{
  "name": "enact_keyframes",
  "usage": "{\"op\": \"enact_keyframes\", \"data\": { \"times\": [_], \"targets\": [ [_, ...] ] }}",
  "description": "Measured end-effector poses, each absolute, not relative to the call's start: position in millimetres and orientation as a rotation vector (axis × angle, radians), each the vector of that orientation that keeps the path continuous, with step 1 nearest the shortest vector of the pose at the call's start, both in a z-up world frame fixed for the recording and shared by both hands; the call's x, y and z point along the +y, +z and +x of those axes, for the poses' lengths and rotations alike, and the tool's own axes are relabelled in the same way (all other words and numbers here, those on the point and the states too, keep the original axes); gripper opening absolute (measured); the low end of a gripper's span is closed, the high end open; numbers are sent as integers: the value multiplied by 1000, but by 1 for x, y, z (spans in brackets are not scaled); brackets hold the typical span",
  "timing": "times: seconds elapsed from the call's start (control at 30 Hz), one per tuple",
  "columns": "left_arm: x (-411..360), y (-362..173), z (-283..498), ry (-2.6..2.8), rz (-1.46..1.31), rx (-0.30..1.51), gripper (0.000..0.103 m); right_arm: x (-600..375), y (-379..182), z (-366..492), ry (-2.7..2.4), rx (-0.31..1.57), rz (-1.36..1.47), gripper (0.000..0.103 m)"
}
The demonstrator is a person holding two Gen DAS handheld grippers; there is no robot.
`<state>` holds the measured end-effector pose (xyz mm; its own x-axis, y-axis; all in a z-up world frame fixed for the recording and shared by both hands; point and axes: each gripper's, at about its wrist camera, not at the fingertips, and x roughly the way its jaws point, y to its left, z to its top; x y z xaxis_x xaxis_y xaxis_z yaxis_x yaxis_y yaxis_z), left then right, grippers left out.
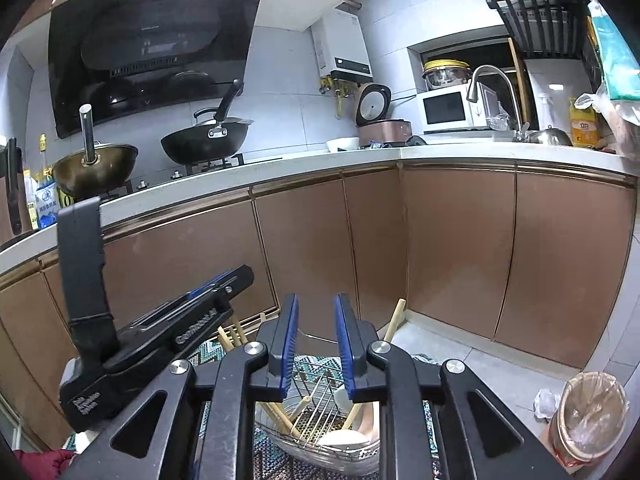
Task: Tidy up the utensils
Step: 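Carry both chopsticks to the wire holder and release them inside, then lift both open tools out of the holder and back away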
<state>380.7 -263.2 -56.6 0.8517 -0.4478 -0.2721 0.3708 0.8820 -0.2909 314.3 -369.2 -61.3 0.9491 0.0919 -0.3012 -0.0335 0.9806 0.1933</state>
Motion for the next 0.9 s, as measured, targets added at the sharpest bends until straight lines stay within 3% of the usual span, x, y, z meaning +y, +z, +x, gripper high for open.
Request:
{"op": "enact_keyframes", "data": {
  "times": [0.1,0.23,0.43,0.53,0.9],
  "targets": [
    [-253,-50,366,-429,-200,345,22,-367,-57,306,52,306,191,23],
    [-239,-44,341,-406,-147,357,38,-364,-53,285,22,299,198,30],
    [-213,-39,292,-367,-59,369,41,-352,-55,254,-10,324,205,35],
    [-201,-36,270,-338,-23,372,52,-340,-57,240,-11,346,198,39],
    [-149,-24,197,-231,75,390,55,-287,-60,189,-4,402,133,59]
  ]
}}
